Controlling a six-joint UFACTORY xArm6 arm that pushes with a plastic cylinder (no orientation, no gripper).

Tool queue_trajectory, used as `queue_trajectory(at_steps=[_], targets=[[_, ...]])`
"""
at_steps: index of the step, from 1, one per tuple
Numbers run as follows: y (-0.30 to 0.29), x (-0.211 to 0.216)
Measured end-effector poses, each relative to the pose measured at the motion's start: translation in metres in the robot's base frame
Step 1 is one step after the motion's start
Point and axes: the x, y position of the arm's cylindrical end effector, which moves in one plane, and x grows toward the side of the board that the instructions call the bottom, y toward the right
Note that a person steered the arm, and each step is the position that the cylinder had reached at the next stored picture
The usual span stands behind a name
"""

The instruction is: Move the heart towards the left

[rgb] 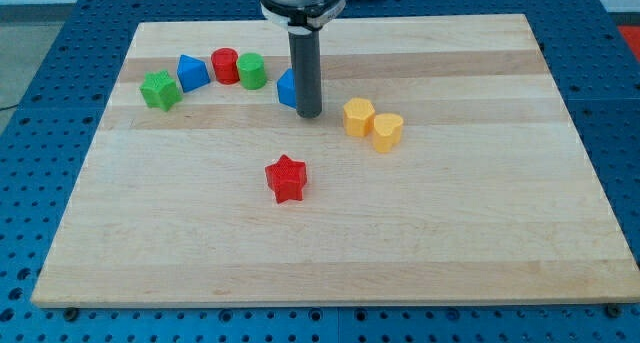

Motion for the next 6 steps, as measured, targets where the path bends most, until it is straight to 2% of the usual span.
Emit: queue_trajectory(at_steps=[2,3,4,6], targets=[[0.076,0.026],[0.082,0.036],[0.031,0.047],[-0.125,0.044]])
